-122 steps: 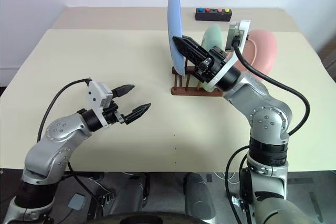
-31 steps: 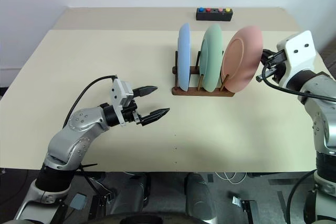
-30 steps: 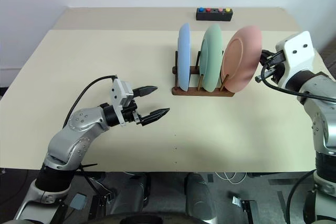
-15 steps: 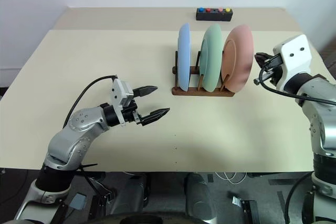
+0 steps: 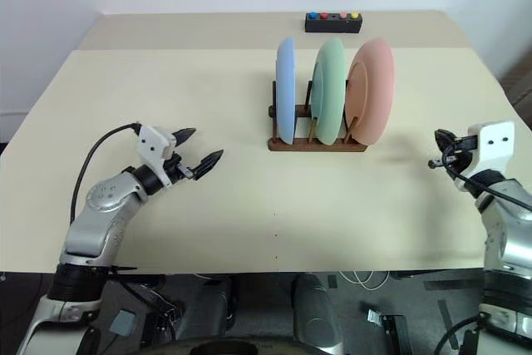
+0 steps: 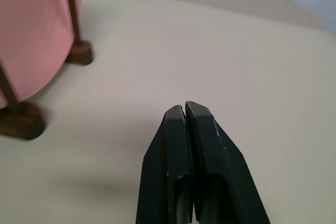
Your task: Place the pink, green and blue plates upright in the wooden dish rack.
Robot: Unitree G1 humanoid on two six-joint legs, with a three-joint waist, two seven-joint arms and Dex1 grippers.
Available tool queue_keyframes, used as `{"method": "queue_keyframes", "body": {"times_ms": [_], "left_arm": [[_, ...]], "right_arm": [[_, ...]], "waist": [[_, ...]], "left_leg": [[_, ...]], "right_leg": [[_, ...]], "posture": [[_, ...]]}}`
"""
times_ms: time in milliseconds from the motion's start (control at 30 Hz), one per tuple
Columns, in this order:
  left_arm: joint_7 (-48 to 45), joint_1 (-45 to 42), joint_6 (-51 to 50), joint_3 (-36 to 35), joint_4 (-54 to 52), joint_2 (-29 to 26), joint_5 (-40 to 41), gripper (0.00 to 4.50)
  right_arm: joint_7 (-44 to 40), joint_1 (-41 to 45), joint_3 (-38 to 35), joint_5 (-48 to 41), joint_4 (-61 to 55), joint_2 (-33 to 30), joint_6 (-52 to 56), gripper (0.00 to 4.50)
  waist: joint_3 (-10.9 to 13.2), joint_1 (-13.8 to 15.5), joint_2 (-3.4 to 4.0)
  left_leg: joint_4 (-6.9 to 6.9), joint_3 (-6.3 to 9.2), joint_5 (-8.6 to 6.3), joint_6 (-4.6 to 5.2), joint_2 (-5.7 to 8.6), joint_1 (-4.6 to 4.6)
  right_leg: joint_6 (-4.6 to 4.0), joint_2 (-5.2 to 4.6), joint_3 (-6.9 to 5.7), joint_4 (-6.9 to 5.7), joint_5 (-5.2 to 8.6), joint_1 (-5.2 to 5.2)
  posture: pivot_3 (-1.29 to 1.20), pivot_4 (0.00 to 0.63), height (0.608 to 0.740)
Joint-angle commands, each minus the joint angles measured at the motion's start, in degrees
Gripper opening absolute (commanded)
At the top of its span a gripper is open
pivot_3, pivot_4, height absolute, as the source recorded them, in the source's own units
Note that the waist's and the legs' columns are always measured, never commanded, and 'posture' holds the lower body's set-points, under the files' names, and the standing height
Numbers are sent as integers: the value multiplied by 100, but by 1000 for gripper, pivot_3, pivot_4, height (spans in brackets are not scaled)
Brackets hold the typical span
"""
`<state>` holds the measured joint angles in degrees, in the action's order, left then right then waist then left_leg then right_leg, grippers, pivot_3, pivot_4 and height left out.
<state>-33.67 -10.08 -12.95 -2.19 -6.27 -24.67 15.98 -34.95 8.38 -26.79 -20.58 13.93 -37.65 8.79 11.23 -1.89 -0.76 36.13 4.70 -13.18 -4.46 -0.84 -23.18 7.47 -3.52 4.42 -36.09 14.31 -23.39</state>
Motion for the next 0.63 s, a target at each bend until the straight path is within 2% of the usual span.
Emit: {"method": "queue_keyframes", "body": {"times_ms": [33,233,633], "left_arm": [[51,108,256,-182,-42,7,-24,4500],[127,226,407,-211,14,92,-56,4500],[364,331,340,-199,-146,238,-29,4500]], "right_arm": [[-229,122,-113,-95,403,-9,-422,30],[-391,563,-88,-66,1271,-57,-902,30],[-610,773,-17,-139,1501,-42,-985,30]], "waist": [[0,0,0],[-1,-49,1],[-1,-50,2]], "left_leg": [[1,0,0,0,0,0],[1,0,0,0,0,5],[0,0,0,0,0,8]], "right_leg": [[-1,0,0,0,0,1],[-2,0,1,-1,1,5],[3,1,1,-2,-2,7]], "posture": [[0,150,730],[0,150,730],[0,150,730]]}}
